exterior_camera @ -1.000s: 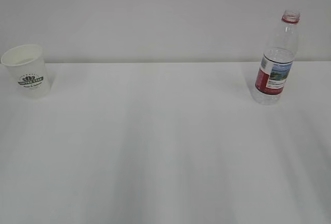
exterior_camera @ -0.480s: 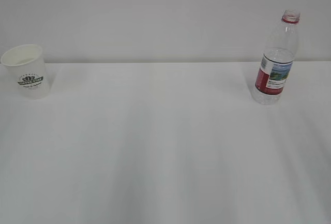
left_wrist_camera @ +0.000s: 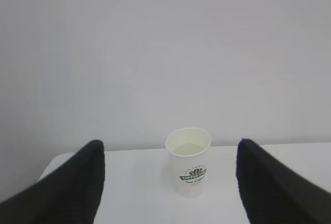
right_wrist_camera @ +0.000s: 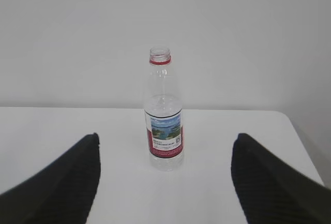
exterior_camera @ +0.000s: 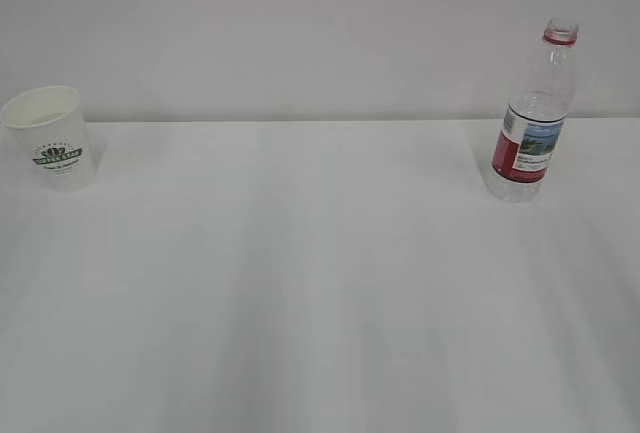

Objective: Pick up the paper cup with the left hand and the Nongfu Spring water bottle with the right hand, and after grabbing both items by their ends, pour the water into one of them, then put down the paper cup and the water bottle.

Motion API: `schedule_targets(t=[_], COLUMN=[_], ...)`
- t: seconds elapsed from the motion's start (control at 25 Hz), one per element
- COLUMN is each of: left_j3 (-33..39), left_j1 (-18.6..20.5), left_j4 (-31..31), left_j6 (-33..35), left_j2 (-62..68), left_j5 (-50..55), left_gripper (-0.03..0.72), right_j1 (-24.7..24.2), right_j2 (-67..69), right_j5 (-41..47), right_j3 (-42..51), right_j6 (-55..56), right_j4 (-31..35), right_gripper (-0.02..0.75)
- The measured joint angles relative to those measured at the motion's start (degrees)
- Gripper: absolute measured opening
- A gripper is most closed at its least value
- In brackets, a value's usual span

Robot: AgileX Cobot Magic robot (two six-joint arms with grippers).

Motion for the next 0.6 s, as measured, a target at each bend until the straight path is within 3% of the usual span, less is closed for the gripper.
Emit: schedule_targets(t=[0.2,0.6], left_j3=[0.0,0.0], left_j1=[-4.59,-4.96], left_j4=[4.61,3.39], left_j6=[0.0,0.0], left_j2=[0.0,0.0], left_j5=[-0.46,4.02], left_gripper=[0.577,0.577], right_j1=[0.0,0.0], right_j2=[0.0,0.0], right_j5=[1.23,1.6], right_j3=[0.0,0.0], right_j6=[0.0,-0.49], right_j4=[1.96,-5.61], right_gripper=[0.593,0.593])
